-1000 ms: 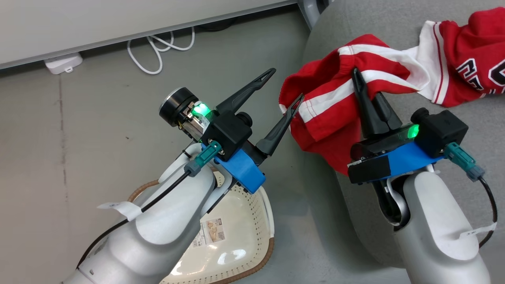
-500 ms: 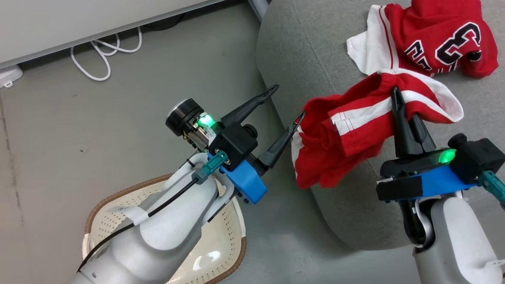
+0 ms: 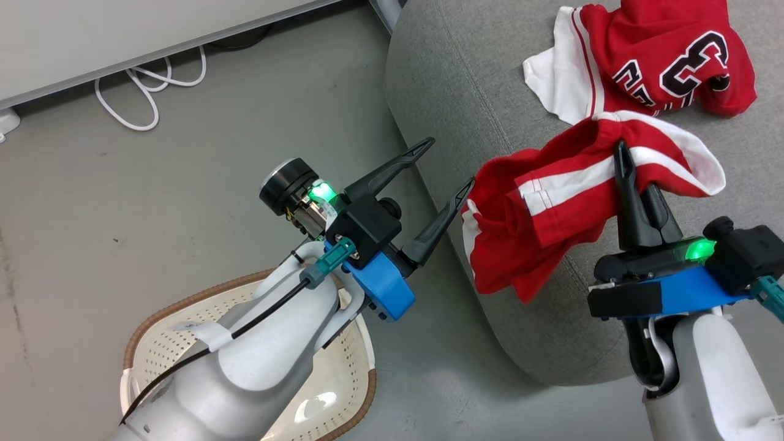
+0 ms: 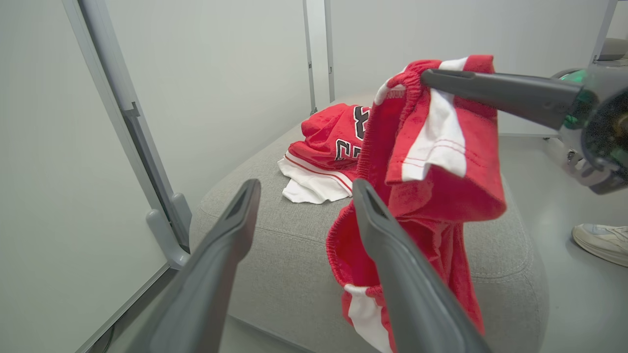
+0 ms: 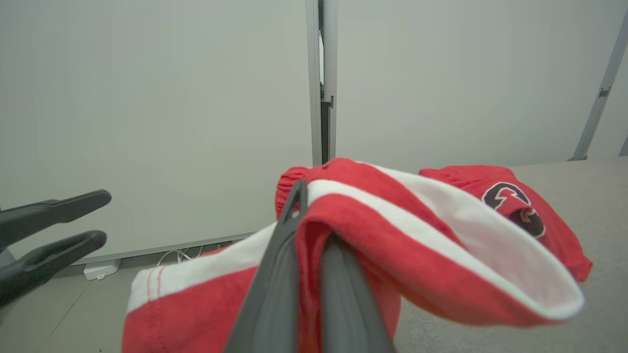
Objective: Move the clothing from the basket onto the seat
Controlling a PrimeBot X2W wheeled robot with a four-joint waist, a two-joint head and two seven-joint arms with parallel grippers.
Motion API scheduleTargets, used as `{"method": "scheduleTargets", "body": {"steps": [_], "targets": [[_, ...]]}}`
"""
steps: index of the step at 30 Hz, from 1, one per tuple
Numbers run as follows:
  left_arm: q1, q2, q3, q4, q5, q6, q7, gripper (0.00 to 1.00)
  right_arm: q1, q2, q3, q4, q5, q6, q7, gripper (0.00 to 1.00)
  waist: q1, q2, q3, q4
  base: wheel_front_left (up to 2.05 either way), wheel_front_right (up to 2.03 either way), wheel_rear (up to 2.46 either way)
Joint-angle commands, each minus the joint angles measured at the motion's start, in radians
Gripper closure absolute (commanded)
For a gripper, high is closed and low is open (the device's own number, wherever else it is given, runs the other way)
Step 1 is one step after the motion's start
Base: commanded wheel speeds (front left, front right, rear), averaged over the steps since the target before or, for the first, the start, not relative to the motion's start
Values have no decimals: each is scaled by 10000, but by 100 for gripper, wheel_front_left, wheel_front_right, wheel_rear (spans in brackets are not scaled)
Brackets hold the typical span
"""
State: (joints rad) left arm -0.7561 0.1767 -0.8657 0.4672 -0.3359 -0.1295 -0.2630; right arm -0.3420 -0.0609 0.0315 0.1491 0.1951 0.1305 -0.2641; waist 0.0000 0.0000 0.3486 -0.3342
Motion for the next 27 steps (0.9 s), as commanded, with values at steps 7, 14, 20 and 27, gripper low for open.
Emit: {"method": "scheduleTargets", "body": {"steps": [7, 14, 20, 27], "targets": [[-226, 136, 102, -228, 30, 152, -24, 0, -1227, -236, -183, -477, -173, 5, -3, 100, 0, 0, 383, 144, 0, 0, 0], [-818, 305, 52, -513, 317, 164, 79, 0, -3655, -867, -1194, -1076, -282, 5, -2, 100, 0, 0, 1508, 462, 0, 0, 0], [-1553, 504, -2, -887, 607, 155, 325, 0, -5826, -2088, -2721, -1566, -184, 4, 0, 100, 0, 0, 2975, 739, 0, 0, 0], [-1971, 736, -46, -1229, 841, 186, 485, 0, -7034, -4238, -4073, -601, -24, 5, -1, 100, 0, 0, 4061, 741, 0, 0, 0]]}}
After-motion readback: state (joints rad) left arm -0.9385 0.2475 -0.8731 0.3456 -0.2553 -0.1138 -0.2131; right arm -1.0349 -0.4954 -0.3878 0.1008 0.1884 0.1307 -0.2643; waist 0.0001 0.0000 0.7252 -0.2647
